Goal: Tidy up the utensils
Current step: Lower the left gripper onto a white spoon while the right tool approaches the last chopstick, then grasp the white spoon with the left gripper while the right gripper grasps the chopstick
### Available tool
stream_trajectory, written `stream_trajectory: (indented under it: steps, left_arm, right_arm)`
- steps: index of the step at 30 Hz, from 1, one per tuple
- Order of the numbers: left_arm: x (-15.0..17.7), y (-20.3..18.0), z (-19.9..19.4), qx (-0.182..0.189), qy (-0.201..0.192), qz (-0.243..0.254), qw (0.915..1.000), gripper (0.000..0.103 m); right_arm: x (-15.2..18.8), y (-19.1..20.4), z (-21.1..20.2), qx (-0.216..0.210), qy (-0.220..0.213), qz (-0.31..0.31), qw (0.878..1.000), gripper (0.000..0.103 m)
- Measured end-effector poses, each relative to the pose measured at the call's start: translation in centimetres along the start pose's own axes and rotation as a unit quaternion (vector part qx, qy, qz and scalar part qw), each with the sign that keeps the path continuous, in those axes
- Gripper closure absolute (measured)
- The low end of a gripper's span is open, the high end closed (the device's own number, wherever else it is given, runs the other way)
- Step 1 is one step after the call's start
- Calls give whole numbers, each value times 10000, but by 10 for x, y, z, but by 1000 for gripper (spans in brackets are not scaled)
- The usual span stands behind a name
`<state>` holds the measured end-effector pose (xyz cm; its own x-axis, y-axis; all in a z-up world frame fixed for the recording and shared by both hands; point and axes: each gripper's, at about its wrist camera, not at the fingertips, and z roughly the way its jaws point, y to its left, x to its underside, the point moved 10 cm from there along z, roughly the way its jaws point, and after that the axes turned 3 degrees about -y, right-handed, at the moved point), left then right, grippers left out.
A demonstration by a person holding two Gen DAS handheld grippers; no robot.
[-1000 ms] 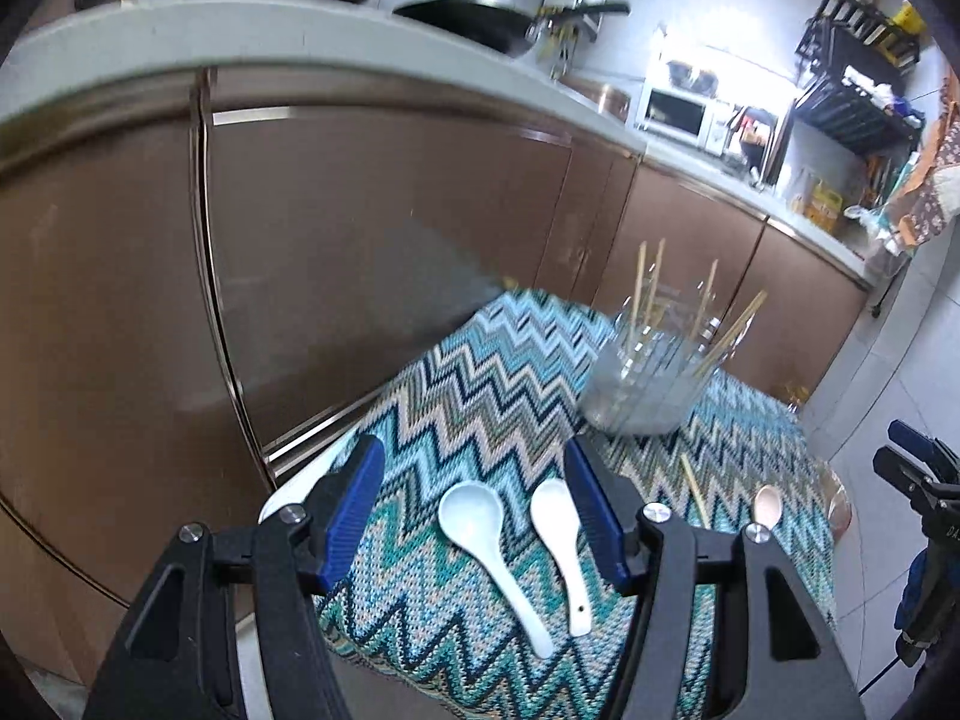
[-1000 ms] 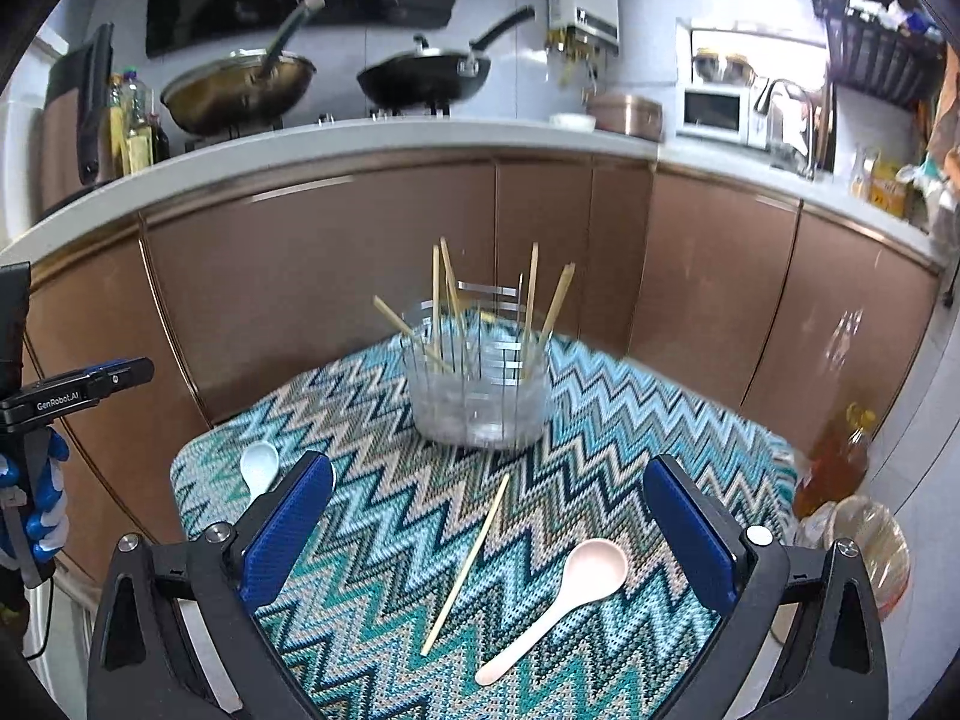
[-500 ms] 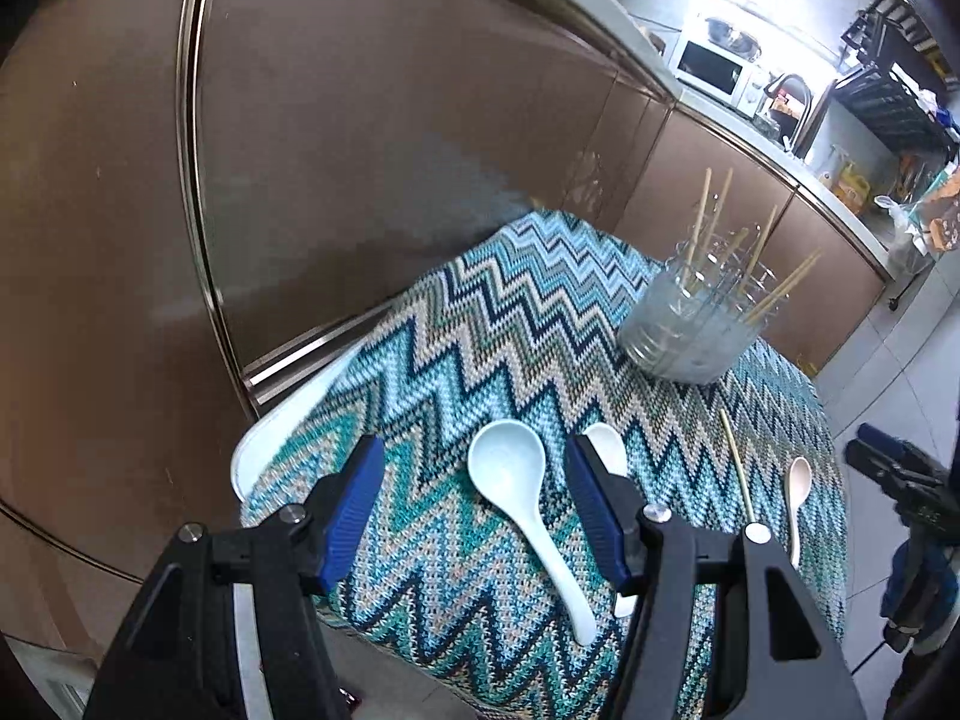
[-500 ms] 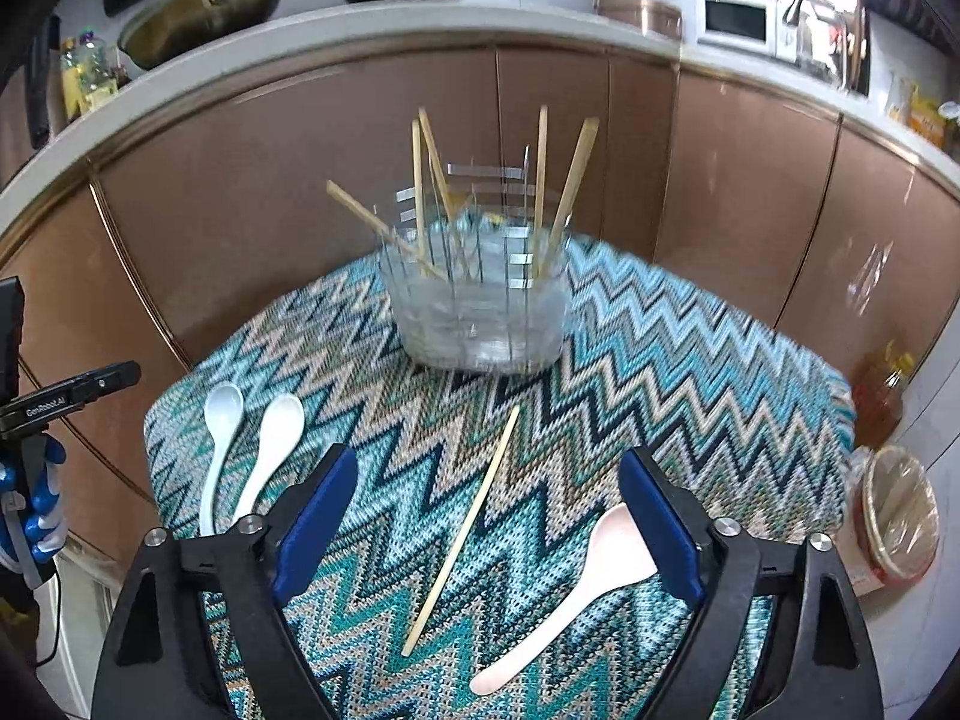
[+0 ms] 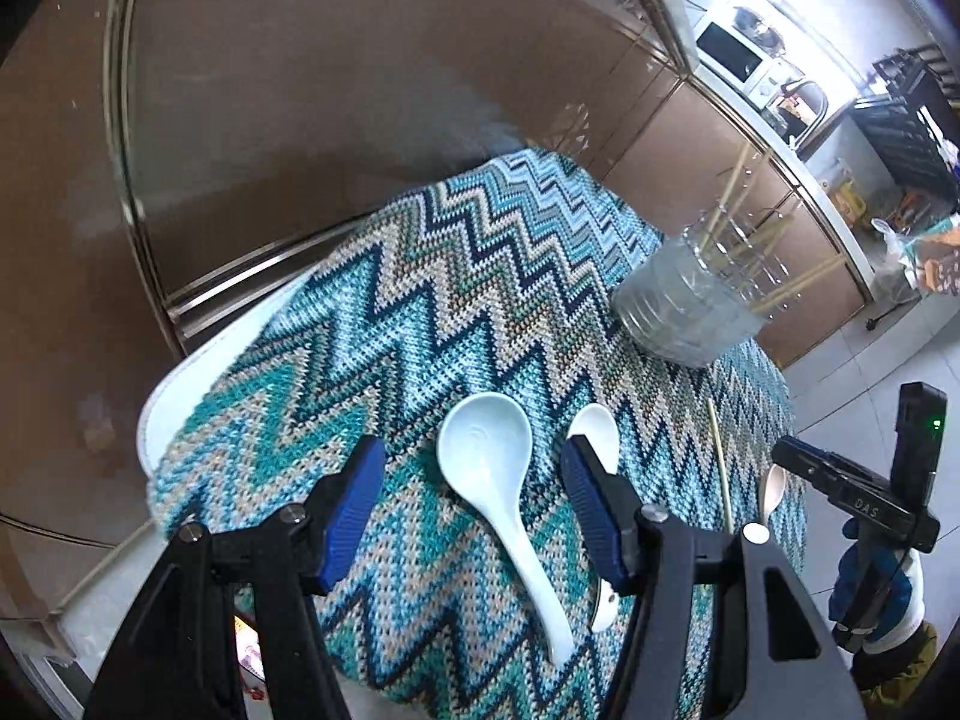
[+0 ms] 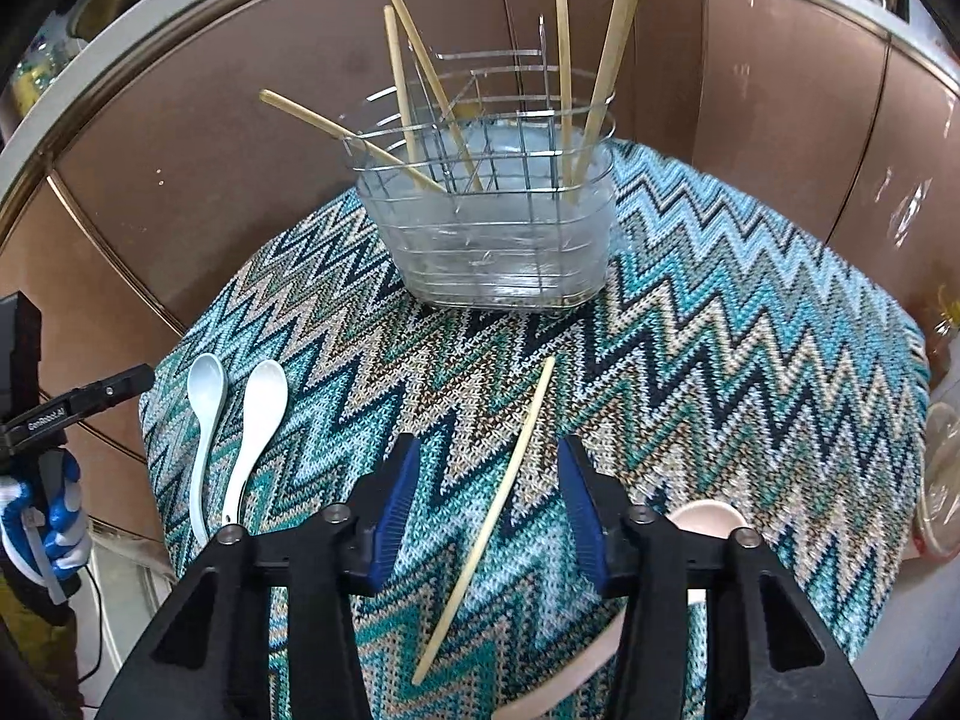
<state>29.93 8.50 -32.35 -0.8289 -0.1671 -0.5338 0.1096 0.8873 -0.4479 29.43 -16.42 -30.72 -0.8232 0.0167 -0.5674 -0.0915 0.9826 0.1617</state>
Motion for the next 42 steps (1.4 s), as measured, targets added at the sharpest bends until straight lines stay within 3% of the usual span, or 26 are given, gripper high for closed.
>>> stream_trajectory:
  steps: [14,25,28,31,42]
  left_arm:
    - [-1,6,31,152,398,13,9991,56]
    - [5,7,48,96,662,78,9977,77]
    - [6,7,51,-24,715,124,9974,86]
    - [7,6,51,-90,714,163,9973,94]
    - [1,-9,21,-204,245,436,9985,97]
  right_arm:
    - [-5,-26,63,205,736,219,9968,77]
    - [1,-37,79,334,952,145,9948,84]
    - [3,-32,87,356,976,80,9946,85]
    - [2,-28,90,350,1000,23,9944,94]
    - [0,-13,51,-16,527,41,9986,98]
